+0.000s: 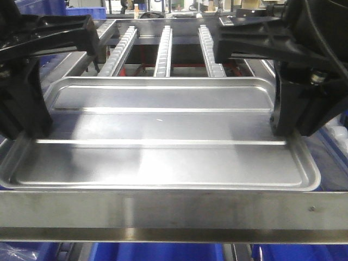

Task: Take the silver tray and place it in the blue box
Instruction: 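Lift the silver tray off the rollers with both grippers, then hold the tray level with both grippers while the base drives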

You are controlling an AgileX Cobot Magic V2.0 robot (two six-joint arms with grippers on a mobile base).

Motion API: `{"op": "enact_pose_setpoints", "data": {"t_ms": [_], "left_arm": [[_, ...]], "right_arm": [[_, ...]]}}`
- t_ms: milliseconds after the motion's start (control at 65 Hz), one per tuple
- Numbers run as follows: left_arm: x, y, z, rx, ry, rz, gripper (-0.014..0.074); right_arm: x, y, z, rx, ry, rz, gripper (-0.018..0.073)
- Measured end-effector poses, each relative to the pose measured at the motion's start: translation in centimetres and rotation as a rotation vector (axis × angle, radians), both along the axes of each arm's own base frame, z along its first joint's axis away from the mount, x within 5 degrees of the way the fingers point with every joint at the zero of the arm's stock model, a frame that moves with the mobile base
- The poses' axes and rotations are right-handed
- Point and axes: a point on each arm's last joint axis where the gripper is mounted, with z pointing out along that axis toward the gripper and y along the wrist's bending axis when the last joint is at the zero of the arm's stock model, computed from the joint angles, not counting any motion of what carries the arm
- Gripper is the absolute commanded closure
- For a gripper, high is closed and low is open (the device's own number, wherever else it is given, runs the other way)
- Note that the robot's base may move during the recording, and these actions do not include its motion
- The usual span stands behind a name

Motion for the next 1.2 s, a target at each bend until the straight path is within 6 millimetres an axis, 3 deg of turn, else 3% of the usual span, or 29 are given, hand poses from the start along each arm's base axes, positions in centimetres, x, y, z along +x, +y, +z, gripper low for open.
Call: {"op": "enact_pose_setpoints", "data": {"t_ms": [1199], "left_arm": [[0.02,-0.07,0.01,-0.008,-0.004,-0.003,0.0700]], "right_arm": [[-0.05,-0.09,-0.04,-0.009,0.007,-0.004,0.0489]]}}
